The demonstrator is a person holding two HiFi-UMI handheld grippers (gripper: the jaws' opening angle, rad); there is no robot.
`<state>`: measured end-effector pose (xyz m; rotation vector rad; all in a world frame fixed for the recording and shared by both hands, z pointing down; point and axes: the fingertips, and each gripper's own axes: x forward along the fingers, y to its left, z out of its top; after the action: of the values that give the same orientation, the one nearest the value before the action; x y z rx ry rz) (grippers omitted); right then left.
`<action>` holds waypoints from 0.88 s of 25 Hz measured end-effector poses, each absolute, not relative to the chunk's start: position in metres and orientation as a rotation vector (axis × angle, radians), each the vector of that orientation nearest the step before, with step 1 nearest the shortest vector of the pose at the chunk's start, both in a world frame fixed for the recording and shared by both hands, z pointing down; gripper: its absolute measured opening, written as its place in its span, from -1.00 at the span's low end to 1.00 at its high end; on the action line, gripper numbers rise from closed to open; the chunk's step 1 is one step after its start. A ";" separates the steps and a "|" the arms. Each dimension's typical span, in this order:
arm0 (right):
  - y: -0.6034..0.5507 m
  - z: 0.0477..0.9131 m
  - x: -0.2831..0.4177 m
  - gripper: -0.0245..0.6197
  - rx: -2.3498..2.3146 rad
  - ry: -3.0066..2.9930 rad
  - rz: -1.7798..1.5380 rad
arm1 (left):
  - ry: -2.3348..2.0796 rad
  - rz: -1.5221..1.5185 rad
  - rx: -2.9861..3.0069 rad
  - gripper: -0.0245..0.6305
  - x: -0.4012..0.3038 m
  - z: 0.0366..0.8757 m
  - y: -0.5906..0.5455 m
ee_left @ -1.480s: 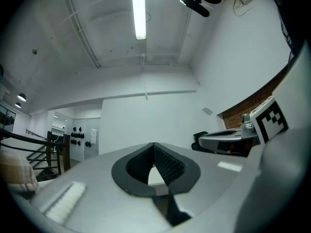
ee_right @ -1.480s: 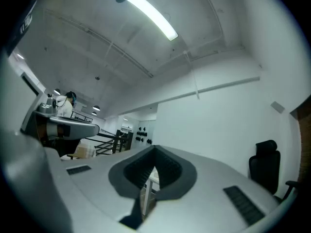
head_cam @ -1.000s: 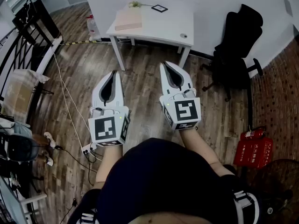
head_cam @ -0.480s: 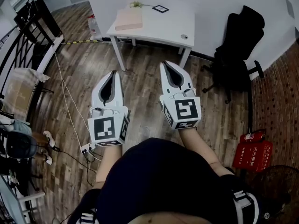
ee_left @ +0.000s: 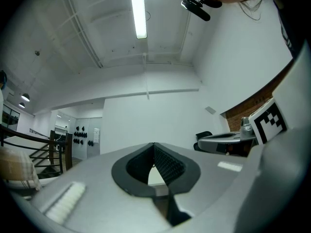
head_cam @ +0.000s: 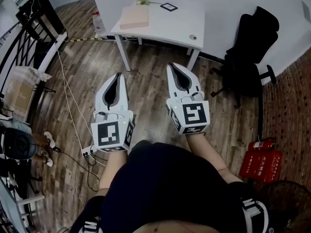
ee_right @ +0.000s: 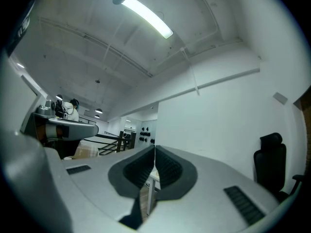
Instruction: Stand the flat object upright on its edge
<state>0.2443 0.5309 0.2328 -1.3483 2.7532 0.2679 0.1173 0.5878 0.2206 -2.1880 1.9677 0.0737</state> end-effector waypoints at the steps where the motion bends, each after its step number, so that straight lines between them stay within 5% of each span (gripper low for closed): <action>1: 0.528 0.234 0.245 -0.89 -1.345 2.754 0.265 | 1.971 0.074 -2.187 -0.90 0.118 0.221 0.586; 22: 0.468 0.246 0.211 -0.89 -1.344 2.768 0.251 | 1.990 0.089 -2.199 -0.89 0.082 0.235 0.530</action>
<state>0.2114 0.4679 0.2463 -1.3435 2.7681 0.2507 0.0823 0.5302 0.2350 -2.1991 1.9896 0.0889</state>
